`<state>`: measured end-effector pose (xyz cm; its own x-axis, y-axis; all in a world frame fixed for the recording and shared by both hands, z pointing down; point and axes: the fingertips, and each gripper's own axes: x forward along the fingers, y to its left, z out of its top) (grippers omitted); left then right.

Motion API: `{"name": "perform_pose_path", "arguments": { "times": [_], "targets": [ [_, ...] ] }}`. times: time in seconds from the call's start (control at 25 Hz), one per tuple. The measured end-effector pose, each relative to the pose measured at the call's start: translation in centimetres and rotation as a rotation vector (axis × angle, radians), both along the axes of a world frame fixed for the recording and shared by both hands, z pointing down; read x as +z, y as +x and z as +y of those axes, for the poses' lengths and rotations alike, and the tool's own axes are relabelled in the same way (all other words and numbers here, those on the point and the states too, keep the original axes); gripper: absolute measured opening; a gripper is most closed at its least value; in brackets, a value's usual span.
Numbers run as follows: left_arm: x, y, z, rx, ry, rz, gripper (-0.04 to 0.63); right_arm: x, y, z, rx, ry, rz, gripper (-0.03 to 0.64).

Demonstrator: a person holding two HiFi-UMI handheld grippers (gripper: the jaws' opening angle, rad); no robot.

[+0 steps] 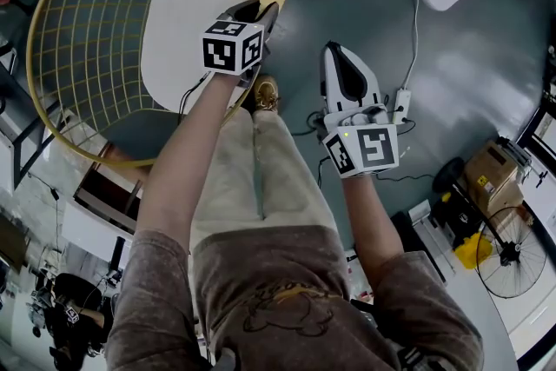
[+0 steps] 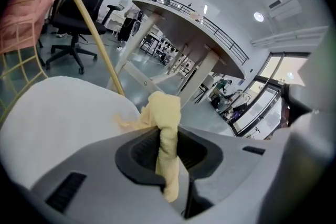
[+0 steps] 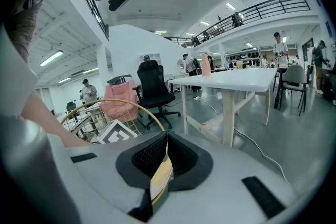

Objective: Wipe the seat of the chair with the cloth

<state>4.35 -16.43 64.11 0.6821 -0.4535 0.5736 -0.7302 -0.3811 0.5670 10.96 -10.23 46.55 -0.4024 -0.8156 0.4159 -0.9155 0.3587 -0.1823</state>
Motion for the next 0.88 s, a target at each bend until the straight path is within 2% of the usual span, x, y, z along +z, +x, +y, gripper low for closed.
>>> {"name": "perform_pose_path", "arguments": {
  "times": [0.28,0.88],
  "targets": [
    [-1.1,-4.3,0.7,-0.054,0.01,-0.037,0.078,-0.3,-0.8,0.4,-0.01,0.001,-0.012,0.028],
    [-0.5,-20.2,1.2,-0.217,0.023,-0.26,0.078,1.0,-4.7,1.0,-0.078,-0.006,-0.036,0.028]
  ]
}}
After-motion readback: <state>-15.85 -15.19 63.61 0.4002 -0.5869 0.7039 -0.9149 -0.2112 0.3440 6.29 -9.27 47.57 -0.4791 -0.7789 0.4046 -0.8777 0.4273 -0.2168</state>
